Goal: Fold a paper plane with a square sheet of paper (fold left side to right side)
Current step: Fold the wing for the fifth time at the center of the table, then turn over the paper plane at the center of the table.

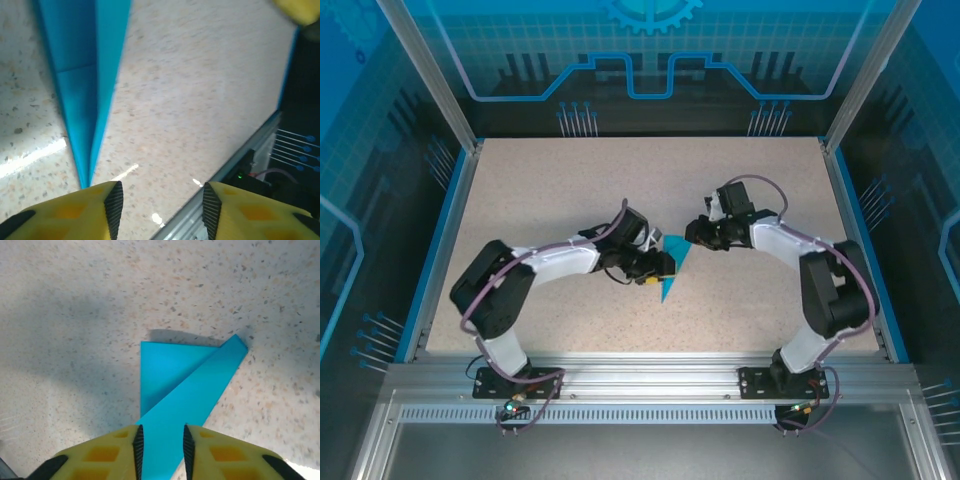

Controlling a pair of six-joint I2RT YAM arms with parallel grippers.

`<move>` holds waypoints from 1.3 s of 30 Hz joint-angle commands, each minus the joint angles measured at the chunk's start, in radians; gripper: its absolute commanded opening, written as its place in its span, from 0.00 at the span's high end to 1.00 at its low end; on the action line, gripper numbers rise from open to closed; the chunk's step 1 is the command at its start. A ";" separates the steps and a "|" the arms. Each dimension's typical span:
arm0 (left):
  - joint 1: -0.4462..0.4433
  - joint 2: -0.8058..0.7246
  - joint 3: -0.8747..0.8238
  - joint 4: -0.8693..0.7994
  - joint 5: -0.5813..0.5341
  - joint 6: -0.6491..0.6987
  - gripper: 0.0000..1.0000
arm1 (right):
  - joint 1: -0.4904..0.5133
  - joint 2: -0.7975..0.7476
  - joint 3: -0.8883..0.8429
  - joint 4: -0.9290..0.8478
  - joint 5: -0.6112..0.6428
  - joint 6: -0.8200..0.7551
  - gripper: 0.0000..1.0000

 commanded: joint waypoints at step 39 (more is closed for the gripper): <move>0.169 -0.412 -0.126 -0.263 -0.427 0.112 0.27 | 0.431 -0.007 0.220 -0.351 0.400 0.067 1.00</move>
